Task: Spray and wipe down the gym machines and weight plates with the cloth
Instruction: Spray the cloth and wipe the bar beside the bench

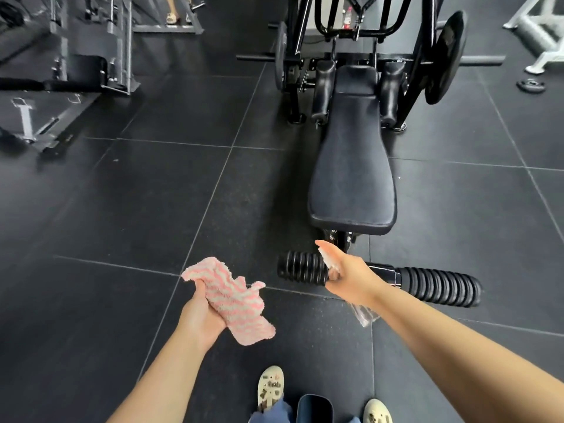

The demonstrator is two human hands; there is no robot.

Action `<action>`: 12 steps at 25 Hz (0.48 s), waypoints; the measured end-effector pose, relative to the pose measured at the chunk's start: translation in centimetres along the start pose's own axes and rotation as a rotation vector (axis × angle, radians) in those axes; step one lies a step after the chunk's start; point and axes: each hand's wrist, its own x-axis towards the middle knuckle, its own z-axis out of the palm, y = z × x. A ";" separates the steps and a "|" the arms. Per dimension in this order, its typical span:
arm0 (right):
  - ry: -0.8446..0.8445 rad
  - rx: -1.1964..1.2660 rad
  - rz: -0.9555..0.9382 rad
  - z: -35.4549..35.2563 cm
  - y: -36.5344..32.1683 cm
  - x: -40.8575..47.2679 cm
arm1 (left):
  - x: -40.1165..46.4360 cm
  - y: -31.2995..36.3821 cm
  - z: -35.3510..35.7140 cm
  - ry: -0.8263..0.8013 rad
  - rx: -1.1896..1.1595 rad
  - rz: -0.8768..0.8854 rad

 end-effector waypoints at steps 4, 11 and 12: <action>0.179 -0.304 0.037 -0.1 0.7 -0.8 | -0.8 -0.4 1.5 -0.005 0.030 -0.001; 0.234 -0.300 -0.001 -1.1 2.3 -2.6 | -2.1 -1.8 2.8 0.022 0.034 0.001; 0.195 -0.303 -0.018 -1.2 2.5 -3.0 | -2.2 -1.9 2.9 0.024 0.027 -0.004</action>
